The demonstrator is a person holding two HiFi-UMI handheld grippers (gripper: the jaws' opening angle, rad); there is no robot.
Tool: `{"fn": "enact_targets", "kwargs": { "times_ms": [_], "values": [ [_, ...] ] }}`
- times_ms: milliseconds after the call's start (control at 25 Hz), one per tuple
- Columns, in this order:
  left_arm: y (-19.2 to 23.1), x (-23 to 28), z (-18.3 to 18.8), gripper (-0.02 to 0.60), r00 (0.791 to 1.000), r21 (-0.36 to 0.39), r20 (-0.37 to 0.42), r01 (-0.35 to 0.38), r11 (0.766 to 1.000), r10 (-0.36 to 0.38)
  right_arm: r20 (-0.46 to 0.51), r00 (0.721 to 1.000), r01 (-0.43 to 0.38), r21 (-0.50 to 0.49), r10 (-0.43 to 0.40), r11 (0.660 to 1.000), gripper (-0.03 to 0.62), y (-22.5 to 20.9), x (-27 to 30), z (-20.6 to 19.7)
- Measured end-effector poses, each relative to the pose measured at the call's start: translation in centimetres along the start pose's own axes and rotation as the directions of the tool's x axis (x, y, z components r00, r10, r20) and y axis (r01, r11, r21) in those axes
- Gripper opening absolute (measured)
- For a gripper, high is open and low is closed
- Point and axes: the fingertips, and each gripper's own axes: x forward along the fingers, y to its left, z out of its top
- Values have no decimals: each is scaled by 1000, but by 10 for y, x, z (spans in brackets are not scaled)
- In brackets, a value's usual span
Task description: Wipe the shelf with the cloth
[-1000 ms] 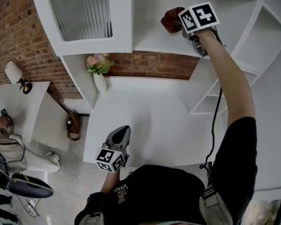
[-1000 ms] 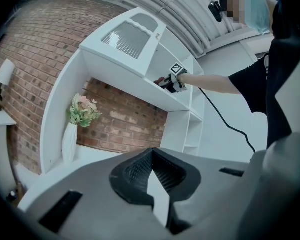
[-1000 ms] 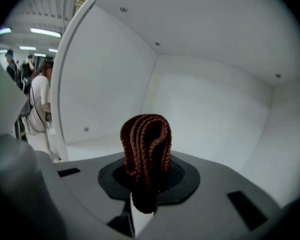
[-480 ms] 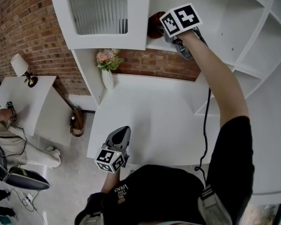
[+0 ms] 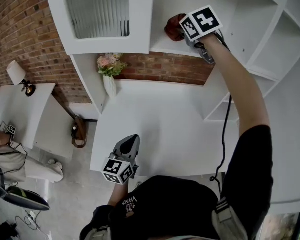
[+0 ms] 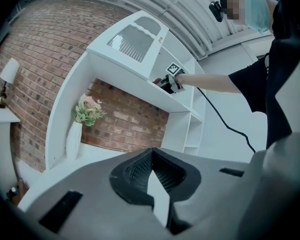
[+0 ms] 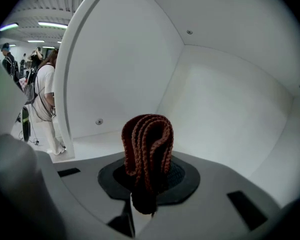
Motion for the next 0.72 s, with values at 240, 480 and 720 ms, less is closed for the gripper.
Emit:
{"fn": "enact_targets", "kwargs": {
  "times_ms": [240, 480, 720],
  "values": [
    [-14, 23, -2, 5, 997, 3, -14, 71, 997, -71, -68, 993, 97, 16, -96, 995, 70, -48, -22, -41],
    [-31, 44, -7, 5, 990, 1, -30, 141, 990, -141, -164, 964, 212, -11, -211, 977, 69, -95, -52, -83],
    [-41, 56, -9, 5, 981, -3, -40, 188, 982, -188, -276, 894, 341, -86, -352, 936, 67, -139, -81, -122]
  ]
}}
